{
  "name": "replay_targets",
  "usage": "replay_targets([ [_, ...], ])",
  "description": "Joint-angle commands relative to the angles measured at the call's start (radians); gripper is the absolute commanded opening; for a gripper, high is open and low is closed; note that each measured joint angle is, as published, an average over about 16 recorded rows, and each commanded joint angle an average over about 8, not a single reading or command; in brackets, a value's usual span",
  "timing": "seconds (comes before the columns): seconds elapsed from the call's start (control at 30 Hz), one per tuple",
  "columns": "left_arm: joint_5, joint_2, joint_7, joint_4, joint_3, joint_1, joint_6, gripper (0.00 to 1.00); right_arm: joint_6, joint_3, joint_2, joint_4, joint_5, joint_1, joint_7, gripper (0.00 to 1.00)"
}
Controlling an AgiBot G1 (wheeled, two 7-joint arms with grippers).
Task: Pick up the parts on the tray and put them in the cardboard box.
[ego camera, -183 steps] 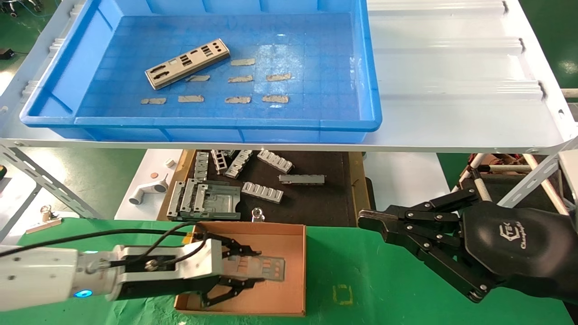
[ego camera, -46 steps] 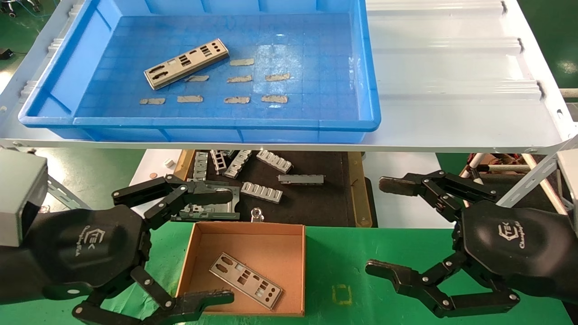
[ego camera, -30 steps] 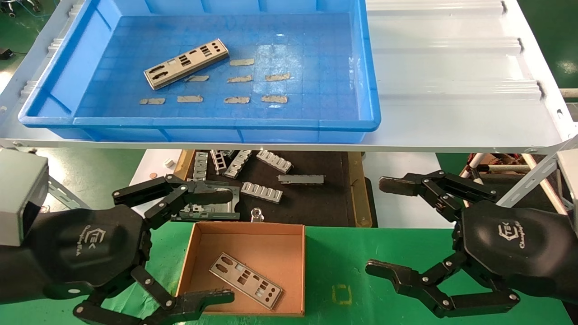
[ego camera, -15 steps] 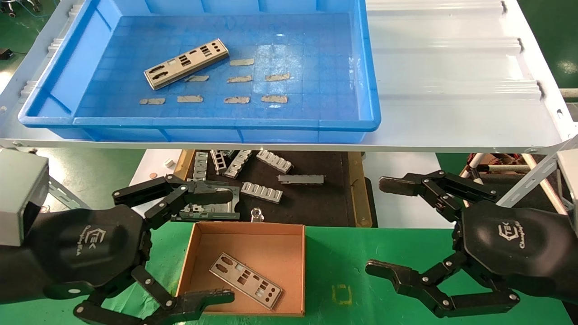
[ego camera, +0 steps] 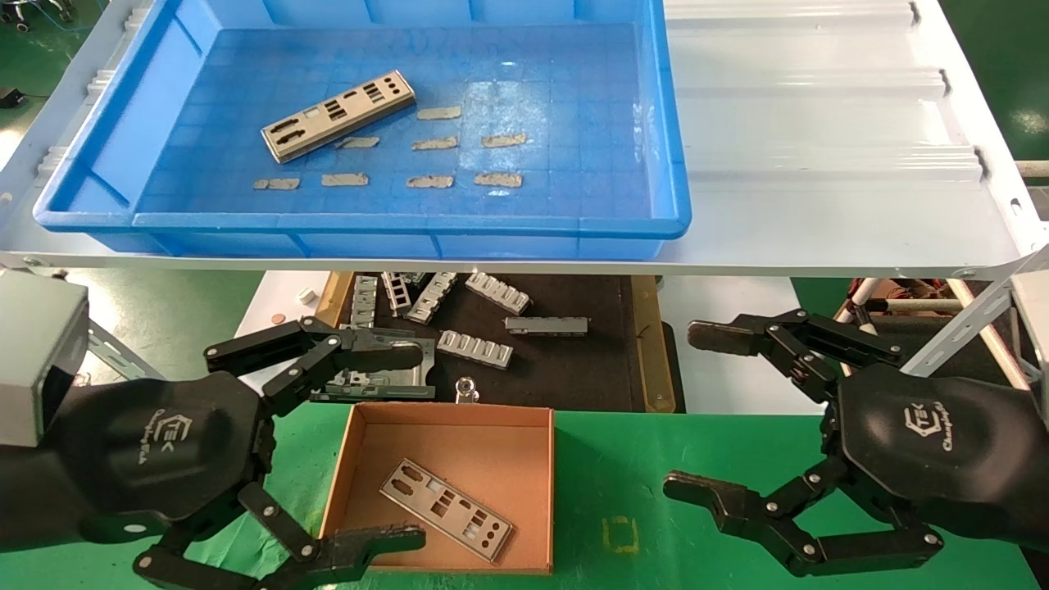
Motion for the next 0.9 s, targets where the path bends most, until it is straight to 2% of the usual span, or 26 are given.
replay_targets([
  [0.03, 0.000, 0.000, 0.000, 0.000, 0.000, 0.000, 0.000, 1.00, 0.000, 0.000, 0.000, 0.000, 0.000, 0.000, 0.000, 1.00],
  [0.9, 0.000, 0.000, 0.000, 0.000, 0.000, 0.000, 0.000, 1.00, 0.000, 0.000, 0.000, 0.000, 0.000, 0.000, 0.000, 1.00],
])
